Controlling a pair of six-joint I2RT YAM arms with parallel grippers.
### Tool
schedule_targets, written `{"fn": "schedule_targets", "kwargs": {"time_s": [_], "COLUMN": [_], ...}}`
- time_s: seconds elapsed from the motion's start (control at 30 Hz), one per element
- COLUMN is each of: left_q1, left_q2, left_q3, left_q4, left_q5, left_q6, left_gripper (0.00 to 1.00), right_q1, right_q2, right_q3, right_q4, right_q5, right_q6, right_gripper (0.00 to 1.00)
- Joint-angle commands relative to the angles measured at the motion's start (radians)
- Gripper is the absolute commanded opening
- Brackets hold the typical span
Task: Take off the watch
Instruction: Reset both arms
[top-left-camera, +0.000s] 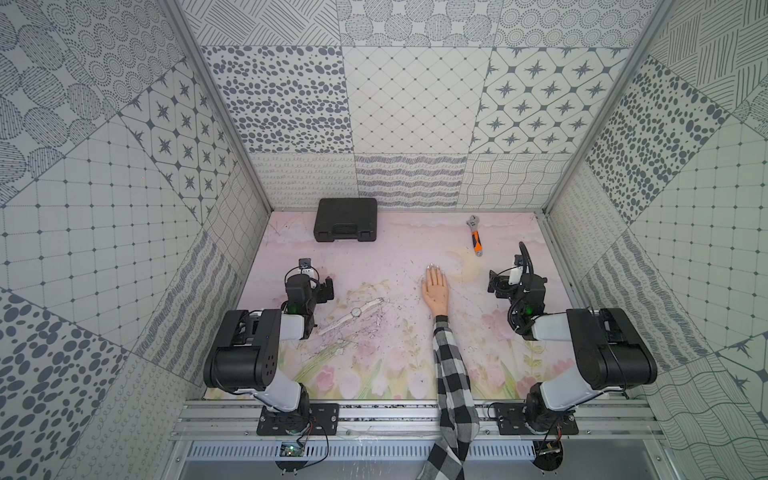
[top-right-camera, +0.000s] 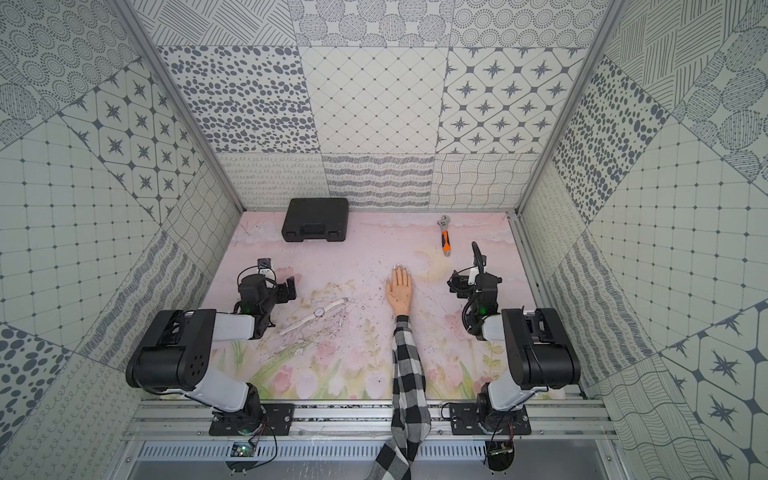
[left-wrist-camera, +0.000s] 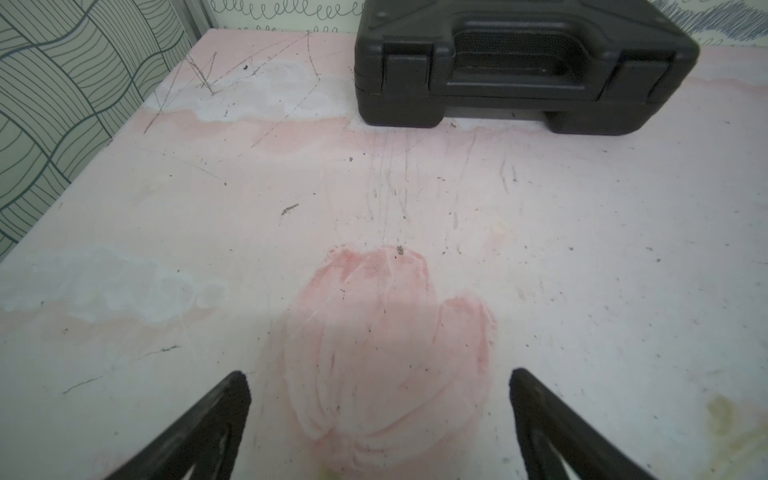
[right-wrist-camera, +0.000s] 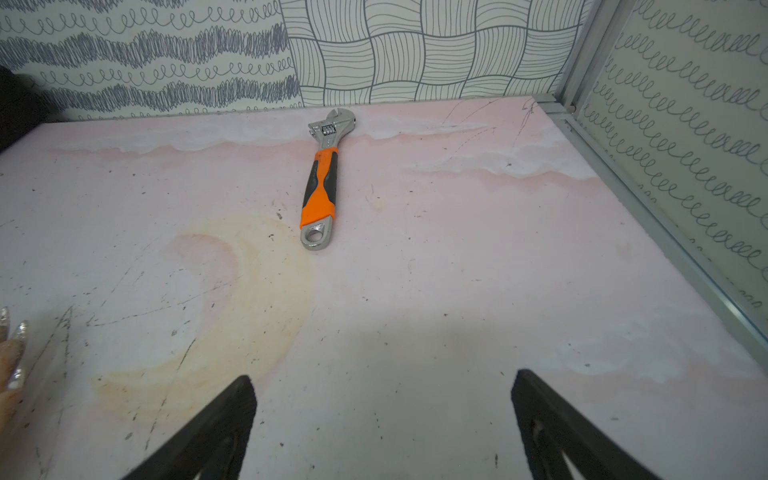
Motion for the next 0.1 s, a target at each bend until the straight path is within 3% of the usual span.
{"fn": "schedule_targets", "kwargs": {"time_s": [0.0,0.07], "left_q1": [-0.005,-0.005], "left_q2": [0.005,0.004], "left_q3": [0.007,0.007], "left_q4": [0.063,0.063], "left_q5": [0.003,0.003], "left_q6": [0.024,0.024], "left_gripper": [0.99,0.99], "right_q1": [0.001,0.003], "right_q2": [-0.013,-0.012], "right_q3": [0.017,0.015], "right_q4": [0.022,0.027], "right_q5": [-0.015,-0.039], "right_q6": [-0.011,-0.023], "right_gripper": [0.98,0.98]}}
